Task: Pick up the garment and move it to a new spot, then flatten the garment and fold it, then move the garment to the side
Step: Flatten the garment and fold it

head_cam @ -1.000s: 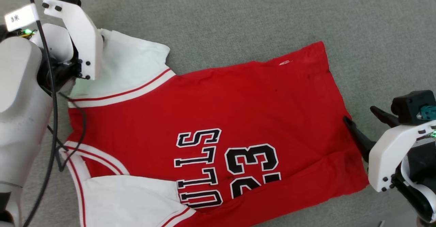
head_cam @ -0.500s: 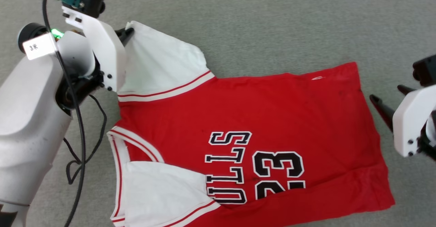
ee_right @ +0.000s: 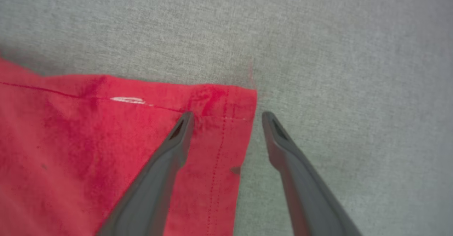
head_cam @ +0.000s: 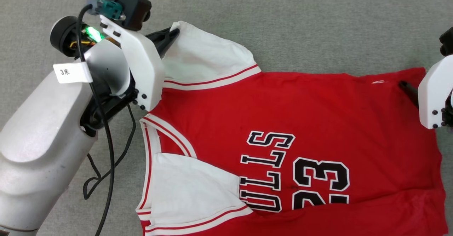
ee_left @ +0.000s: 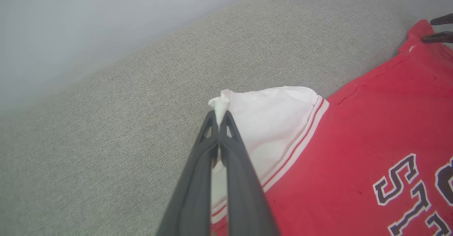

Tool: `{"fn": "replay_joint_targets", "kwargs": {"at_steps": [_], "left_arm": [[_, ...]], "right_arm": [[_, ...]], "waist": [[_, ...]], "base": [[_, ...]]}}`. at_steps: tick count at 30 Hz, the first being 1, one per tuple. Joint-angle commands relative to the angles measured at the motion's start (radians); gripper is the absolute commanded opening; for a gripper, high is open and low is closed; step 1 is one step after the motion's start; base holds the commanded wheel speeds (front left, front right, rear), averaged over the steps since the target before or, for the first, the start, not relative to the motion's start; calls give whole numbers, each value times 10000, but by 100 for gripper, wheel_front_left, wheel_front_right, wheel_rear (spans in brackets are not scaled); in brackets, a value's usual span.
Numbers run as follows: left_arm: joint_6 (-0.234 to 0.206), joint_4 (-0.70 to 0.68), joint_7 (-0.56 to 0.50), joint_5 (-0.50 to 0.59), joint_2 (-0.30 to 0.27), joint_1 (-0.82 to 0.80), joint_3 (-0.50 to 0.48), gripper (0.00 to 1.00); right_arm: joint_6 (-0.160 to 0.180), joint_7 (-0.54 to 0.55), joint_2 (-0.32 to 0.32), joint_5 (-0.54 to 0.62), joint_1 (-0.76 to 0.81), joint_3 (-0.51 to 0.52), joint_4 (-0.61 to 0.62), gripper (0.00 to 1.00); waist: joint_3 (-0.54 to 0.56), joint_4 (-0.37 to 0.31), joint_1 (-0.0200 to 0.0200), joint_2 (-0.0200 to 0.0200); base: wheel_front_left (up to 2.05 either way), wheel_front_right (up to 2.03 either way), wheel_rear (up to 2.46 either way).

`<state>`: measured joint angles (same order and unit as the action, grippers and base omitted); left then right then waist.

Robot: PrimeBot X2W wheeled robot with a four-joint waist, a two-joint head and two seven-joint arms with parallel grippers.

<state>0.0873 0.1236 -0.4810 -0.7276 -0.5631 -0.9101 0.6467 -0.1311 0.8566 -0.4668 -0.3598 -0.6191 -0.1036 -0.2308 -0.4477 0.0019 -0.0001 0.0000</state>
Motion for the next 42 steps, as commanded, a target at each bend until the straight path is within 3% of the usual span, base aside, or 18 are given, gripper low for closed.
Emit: {"fn": "replay_joint_targets", "kwargs": {"at_steps": [1,12,13,14,28,42], "left_arm": [[-26,-74,-4,27,-4,87,5,0],[-187,-472,47,-27,-53,270,48,0],[-194,-448,73,-37,-53,292,48,0],[-208,-412,105,-50,-43,310,46,0],[-525,73,1088,-431,-148,1383,-337,0],[-931,-583,1761,-1135,-463,3706,-460,0]], "right_arm": [[9,-48,-21,42,-147,-35,-85,100],[-8,-459,25,-213,-126,-1352,-1410,98],[-8,-558,17,-230,-140,-1457,-1519,24],[-8,-690,0,-274,-165,-1544,-1610,0],[10,-3700,-312,-1131,-98,-1553,-2195,0],[10,-5894,-459,-2459,1733,-1282,-2218,0]], "waist": [[-66,78,1,0],[-214,205,1,0],[-210,207,1,0],[-196,208,1,0],[957,20,1,0],[2457,255,1,0]], "base": [[0,0,0],[0,0,0],[0,0,0],[0,0,0],[0,0,0],[0,0,0]]}}
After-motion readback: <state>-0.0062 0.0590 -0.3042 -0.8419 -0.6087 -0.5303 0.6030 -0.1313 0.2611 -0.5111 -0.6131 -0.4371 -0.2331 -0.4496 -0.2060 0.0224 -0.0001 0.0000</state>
